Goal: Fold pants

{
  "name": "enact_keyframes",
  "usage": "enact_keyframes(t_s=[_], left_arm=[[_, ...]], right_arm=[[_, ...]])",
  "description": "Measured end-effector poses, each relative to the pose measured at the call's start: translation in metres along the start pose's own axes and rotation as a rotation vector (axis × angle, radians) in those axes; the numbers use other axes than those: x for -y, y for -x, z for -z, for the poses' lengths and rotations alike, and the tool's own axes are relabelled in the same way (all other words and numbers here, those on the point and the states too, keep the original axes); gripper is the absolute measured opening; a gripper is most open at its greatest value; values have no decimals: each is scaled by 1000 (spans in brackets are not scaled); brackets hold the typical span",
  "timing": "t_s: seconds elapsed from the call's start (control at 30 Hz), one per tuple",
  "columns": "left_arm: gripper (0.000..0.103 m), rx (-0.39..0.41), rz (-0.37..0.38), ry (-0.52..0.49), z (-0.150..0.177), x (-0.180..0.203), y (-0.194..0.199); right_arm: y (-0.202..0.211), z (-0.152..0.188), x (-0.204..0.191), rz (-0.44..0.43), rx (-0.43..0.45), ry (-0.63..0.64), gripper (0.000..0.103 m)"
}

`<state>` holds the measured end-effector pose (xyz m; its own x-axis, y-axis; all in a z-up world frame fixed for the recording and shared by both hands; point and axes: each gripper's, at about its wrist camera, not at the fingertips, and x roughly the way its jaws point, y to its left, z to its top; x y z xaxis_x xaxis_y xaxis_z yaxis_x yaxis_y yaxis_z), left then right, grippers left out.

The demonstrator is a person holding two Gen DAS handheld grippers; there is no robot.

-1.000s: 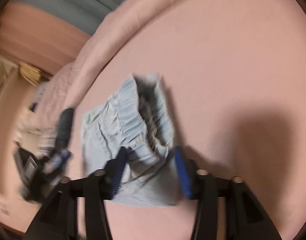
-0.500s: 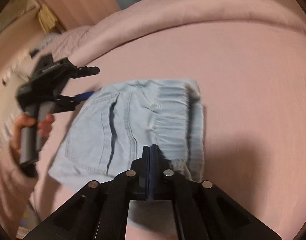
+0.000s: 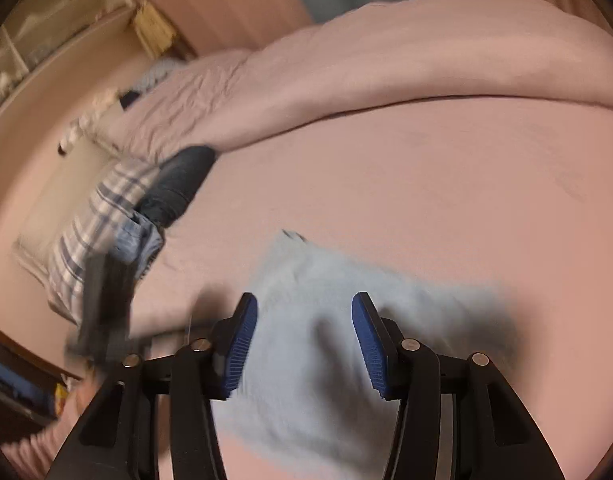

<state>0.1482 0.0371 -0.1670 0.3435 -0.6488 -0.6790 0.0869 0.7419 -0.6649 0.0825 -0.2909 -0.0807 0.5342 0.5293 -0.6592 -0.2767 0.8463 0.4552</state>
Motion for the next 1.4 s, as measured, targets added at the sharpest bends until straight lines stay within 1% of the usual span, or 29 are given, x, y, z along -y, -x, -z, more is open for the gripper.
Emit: enact_keyframes(t_s=[0.03,0.07,0.1,0.17,0.2,0.23,0.27,0.3,0.33,0.37,0.47,0.5,0.57,0.63,0.67,0.7,0.73,0.77,0.8,0.83,0.87,0.93,0.97,1.0,1.03,1.17,1.23,1.33,1.4], left_arm=[[56,2,9,0,12,-1,2],[43,0,8,-5,22,0,3],[34,-8,10,-4,31,1,2],[32,-5,13,9,44,-1,3],[30,6,8,4,46,-3,6],[28,14,-4,-4,48,-3,7],[26,20,-23,-7,50,-1,5],[26,29,-38,-11,54,-2,8],[26,34,-52,-20,56,0,8],[26,42,-68,-31,59,3,9],[26,61,-115,-62,71,15,7],[28,66,-124,-66,72,17,7],[29,71,-152,-101,78,21,9],[31,78,-186,-139,87,20,16],[38,80,-198,-150,89,21,18],[50,79,-205,-154,90,25,18],[59,82,-205,-152,92,28,20],[77,99,-207,-148,94,32,24],[85,119,-210,-148,96,35,28],[86,144,-211,-155,97,39,32],[86,162,-215,-167,98,44,36],[87,181,-240,-197,94,53,37],[88,193,-255,-211,94,58,39],[89,199,-261,-220,78,66,33],[89,206,-267,-231,78,71,33],[93,238,-299,-273,73,87,31],[93,249,-311,-290,68,93,27],[93,259,-334,-314,63,97,20],[93,261,-358,-334,59,104,14]], right_arm=[[-15,-8,-6,2,-27,24,52],[-38,-22,-19,23,-60,68,52],[-45,-20,-25,36,-85,109,51],[-84,-28,-45,94,-147,202,44],[-94,-26,-42,105,-204,235,36],[-109,-22,-44,124,-263,264,16],[-126,-15,-48,179,-332,312,15],[-128,-9,-46,202,-348,354,14],[-128,-5,-51,228,-340,402,7],[-129,-7,-53,253,-328,410,0],[-131,-14,-45,364,-294,358,0],[-129,-13,-43,350,-286,339,0],[-112,-10,-40,310,-229,298,0],[-76,-3,-33,233,-150,231,0],[-59,-1,-32,209,-115,207,0],[-36,4,-28,202,-72,187,1],[-19,10,-23,204,-48,180,7],[-2,17,-18,213,-32,175,20],[16,28,-11,229,-16,170,29],[31,38,-6,242,1,165,45],[48,50,0,247,17,161,48],[68,63,11,253,34,140,48],[69,66,11,254,44,124,48],[74,70,11,251,54,108,48],[83,80,15,248,67,97,48],[79,101,-3,262,108,121,48],[76,109,-9,264,122,151,45],[62,117,-8,289,79,159,43],[52,129,4,338,9,162,42]])
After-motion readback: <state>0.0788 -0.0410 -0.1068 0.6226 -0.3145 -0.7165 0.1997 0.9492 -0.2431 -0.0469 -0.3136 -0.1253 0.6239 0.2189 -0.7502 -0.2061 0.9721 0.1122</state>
